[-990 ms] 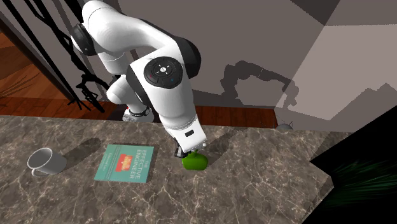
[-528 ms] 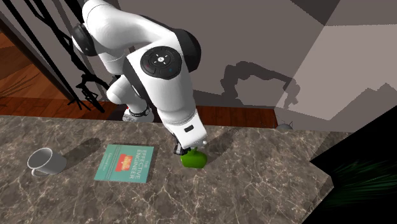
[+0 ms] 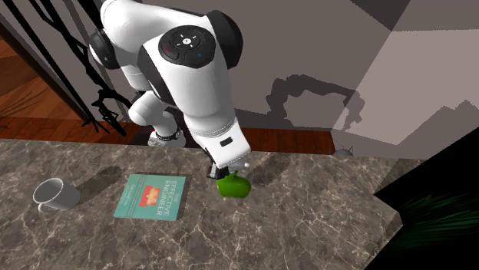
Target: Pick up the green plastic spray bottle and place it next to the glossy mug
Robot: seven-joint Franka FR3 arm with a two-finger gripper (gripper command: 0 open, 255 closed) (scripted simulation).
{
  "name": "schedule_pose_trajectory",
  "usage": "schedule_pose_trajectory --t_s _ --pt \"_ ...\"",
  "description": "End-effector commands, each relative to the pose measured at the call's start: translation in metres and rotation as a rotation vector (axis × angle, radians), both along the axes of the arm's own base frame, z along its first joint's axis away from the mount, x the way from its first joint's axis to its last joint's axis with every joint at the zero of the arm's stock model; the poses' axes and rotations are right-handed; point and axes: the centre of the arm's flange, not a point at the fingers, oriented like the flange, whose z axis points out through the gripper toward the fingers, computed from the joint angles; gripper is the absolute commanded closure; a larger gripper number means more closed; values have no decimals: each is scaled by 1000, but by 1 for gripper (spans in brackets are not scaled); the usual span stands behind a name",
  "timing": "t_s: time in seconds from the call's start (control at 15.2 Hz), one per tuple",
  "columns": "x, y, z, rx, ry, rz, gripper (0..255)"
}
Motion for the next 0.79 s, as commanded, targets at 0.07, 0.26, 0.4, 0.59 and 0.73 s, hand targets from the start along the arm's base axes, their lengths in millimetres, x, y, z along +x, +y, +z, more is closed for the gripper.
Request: schedule_pose_trajectory --t_s 0.07,0.26,0.4,0.59,0.73 --pt "1 0 16 0 0 0 255" --pt "1 0 32 0 0 0 255" --pt "1 0 42 0 0 0 255" --pt "1 0 58 0 0 0 255" --pt "1 0 69 0 0 0 255"
